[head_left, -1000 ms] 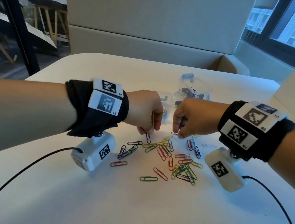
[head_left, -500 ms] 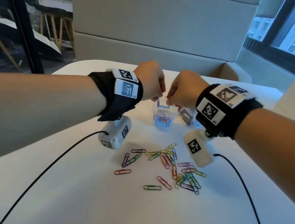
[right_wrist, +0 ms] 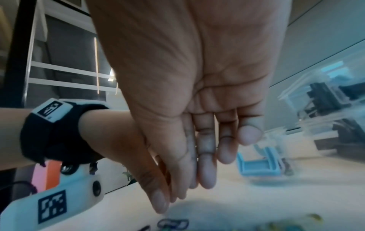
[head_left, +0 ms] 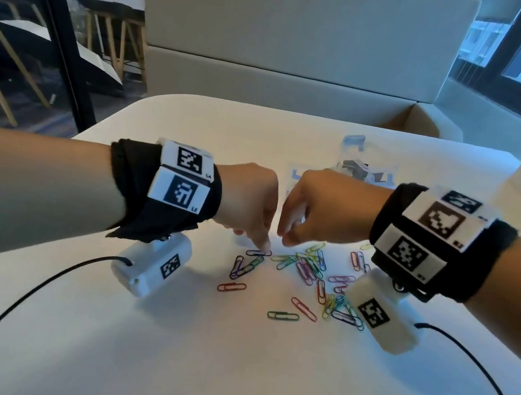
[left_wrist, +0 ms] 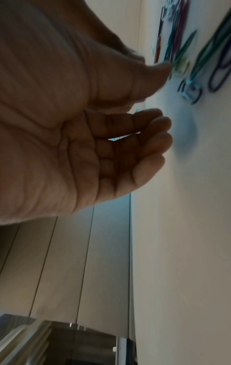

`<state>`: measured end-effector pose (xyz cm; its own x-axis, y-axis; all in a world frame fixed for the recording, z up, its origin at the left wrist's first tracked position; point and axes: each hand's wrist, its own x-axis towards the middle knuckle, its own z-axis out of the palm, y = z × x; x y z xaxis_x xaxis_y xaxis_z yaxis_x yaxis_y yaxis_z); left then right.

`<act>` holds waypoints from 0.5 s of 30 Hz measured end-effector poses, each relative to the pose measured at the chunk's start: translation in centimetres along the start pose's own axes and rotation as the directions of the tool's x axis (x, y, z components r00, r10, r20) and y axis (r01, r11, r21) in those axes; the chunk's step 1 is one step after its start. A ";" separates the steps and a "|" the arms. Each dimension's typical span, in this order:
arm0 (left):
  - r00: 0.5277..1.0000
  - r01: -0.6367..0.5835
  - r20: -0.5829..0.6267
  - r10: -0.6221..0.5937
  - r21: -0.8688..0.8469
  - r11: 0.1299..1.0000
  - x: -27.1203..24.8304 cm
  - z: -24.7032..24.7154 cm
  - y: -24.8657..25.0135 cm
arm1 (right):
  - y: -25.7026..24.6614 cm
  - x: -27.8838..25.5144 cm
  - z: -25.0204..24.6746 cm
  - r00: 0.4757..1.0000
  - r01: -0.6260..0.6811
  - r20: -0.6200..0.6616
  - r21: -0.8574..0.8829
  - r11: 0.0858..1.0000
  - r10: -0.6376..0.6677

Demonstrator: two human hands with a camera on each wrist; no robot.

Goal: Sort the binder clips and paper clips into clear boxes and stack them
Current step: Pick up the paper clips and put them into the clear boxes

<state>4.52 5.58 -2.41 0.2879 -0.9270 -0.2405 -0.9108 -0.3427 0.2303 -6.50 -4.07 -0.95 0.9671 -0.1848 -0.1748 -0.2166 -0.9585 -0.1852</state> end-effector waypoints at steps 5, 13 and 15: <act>1.000 -0.013 0.010 0.013 0.040 0.999 -0.7 1.3 0.2 | -0.7 0.0 1.4 0.993 0.040 0.117 -0.134 0.990 -0.025; 1.000 -0.003 -0.010 0.003 0.028 1.000 0.0 1.8 0.4 | -0.4 0.7 2.3 0.995 0.014 0.103 -0.136 0.991 0.000; 1.000 0.010 0.023 -0.010 0.000 1.000 0.1 1.9 0.4 | -0.3 0.8 2.4 0.990 -0.014 0.137 -0.123 0.992 0.031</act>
<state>3.59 5.66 -4.14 0.2906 -0.9196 -0.2643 -0.9078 -0.3522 0.2275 -5.97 -3.42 -3.36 0.9326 -0.1828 -0.3113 -0.2121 -0.9752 -0.0627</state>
